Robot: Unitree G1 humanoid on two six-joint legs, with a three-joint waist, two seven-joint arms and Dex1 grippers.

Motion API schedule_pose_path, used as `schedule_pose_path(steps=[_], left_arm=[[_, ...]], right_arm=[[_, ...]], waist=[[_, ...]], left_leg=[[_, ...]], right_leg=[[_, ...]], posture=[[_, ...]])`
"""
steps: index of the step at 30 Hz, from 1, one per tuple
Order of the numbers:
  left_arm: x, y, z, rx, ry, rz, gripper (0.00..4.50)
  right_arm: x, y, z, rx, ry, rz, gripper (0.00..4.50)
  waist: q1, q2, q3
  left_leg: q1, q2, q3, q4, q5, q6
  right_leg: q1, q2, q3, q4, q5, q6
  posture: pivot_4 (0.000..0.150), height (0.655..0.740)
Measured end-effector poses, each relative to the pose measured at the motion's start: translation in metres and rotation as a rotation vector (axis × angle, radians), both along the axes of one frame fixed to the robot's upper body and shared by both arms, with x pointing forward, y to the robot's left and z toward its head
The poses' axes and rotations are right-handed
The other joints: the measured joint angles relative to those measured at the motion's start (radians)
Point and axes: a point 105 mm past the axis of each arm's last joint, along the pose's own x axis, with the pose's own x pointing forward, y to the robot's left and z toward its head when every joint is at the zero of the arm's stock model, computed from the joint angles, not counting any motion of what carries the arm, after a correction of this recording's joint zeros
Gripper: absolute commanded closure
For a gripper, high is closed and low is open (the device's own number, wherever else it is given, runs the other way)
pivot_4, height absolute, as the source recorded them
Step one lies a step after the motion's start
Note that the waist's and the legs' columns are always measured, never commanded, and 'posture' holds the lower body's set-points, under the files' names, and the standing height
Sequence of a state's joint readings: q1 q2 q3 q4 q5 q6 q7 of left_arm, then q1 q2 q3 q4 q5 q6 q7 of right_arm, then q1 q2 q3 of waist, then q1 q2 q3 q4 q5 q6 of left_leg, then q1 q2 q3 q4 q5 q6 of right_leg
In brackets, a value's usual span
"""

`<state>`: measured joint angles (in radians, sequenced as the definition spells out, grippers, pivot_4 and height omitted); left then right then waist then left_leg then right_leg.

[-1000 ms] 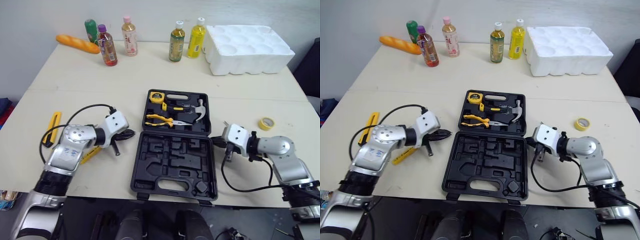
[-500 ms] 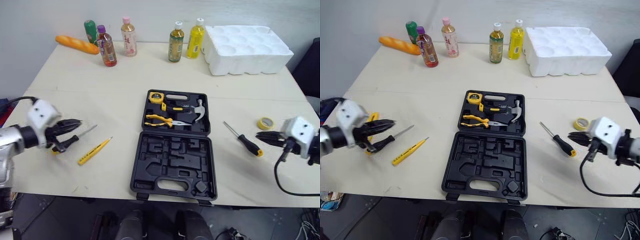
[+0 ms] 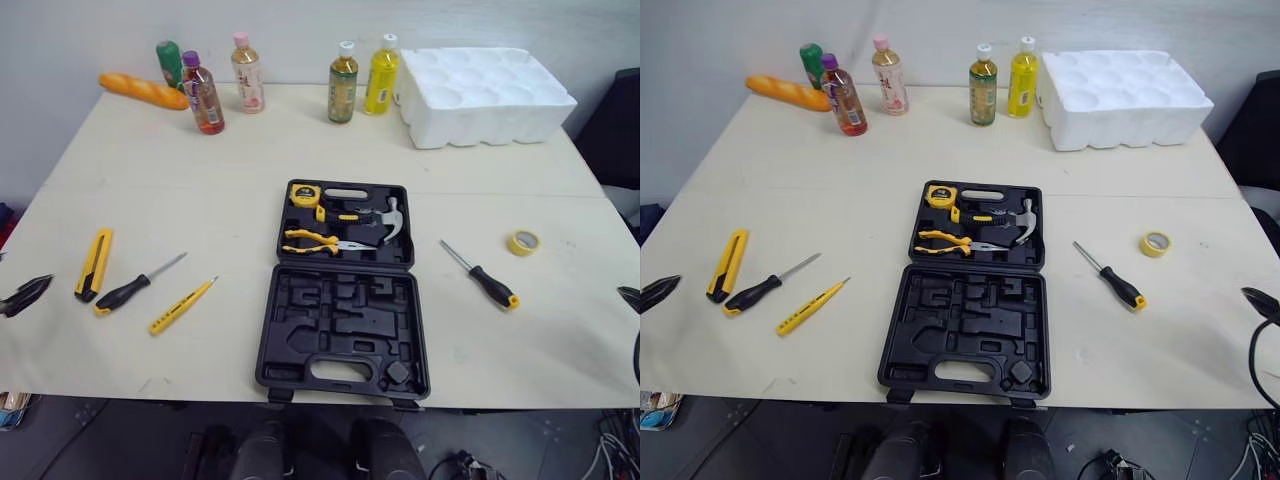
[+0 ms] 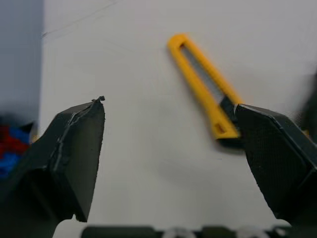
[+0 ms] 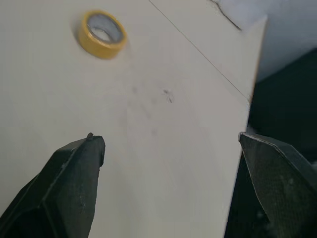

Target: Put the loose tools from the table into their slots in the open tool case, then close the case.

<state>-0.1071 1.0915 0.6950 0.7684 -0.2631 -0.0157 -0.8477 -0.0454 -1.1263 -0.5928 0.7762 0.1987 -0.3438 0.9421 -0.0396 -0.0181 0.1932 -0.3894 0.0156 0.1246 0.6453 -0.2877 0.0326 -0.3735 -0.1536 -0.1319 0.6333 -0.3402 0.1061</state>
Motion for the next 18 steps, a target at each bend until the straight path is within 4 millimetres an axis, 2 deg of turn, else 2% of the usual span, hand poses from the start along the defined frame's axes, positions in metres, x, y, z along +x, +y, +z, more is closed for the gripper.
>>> schedule_pose_path(steps=[4,6,11,18], left_arm=[[-0.021,0.030,-0.009,-0.016,-0.016,0.173,0.05],[-0.027,0.037,-0.014,-0.024,-0.016,0.223,0.05],[-0.032,0.040,-0.019,-0.026,-0.013,0.244,0.05],[-0.030,0.039,-0.015,-0.018,-0.031,0.229,0.05]], right_arm=[[-0.013,-0.015,-0.010,-0.033,0.009,-0.095,0.00],[-0.018,-0.021,-0.009,-0.039,-0.007,-0.139,0.00],[-0.027,-0.026,-0.013,-0.040,-0.006,-0.169,0.00],[-0.019,-0.013,-0.014,-0.023,-0.023,-0.116,0.00]], waist=[[-0.010,0.000,0.000],[-0.013,0.000,0.000],[-0.013,0.000,0.000],[-0.015,0.000,0.000]], left_leg=[[0.001,0.000,0.000,0.000,-0.001,0.000],[0.001,0.000,0.000,0.000,-0.001,0.000],[0.001,0.000,0.000,0.000,-0.002,-0.001],[0.002,0.000,0.001,0.000,-0.002,-0.001]], right_leg=[[0.000,-0.001,0.001,0.002,0.000,0.000],[0.000,-0.002,0.002,0.002,0.000,0.000],[0.000,-0.002,0.002,0.002,0.000,0.000],[0.000,-0.002,0.002,0.003,0.000,0.000]], posture=[[0.150,0.7400],[0.150,0.7400],[0.150,0.7400],[0.150,0.7400]])
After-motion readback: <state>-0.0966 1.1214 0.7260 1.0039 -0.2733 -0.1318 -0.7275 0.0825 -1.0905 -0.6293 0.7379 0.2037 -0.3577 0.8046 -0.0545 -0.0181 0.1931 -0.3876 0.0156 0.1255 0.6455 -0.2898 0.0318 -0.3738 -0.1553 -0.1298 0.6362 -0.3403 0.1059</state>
